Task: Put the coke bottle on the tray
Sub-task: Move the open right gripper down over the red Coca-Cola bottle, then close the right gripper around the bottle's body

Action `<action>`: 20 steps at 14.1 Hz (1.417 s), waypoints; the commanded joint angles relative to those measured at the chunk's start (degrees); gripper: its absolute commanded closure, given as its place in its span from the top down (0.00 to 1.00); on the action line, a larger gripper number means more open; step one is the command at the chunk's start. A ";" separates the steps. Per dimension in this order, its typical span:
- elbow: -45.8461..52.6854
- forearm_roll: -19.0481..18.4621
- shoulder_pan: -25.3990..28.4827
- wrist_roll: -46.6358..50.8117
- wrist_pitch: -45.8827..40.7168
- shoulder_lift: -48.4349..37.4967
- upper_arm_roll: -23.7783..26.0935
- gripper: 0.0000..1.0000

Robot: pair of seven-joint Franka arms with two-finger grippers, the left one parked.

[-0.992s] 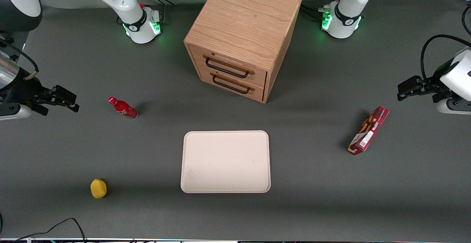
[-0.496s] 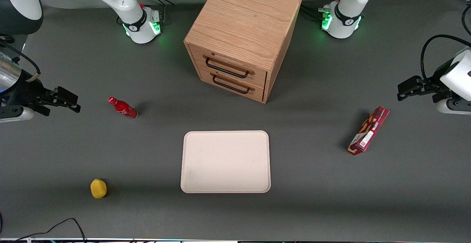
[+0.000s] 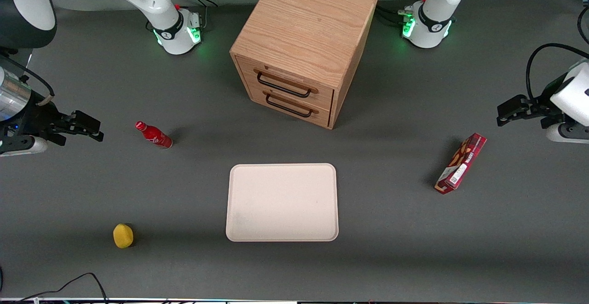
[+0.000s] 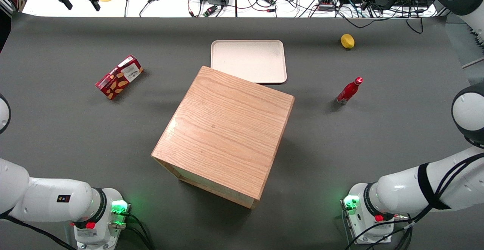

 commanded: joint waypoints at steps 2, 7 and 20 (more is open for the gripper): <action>-4.78 0.35 -0.21 0.41 0.64 -1.07 0.65 1.00; -24.17 0.26 -1.27 -0.11 17.12 -7.47 1.17 1.00; -45.32 0.26 -5.04 -10.05 35.71 -9.60 2.23 0.68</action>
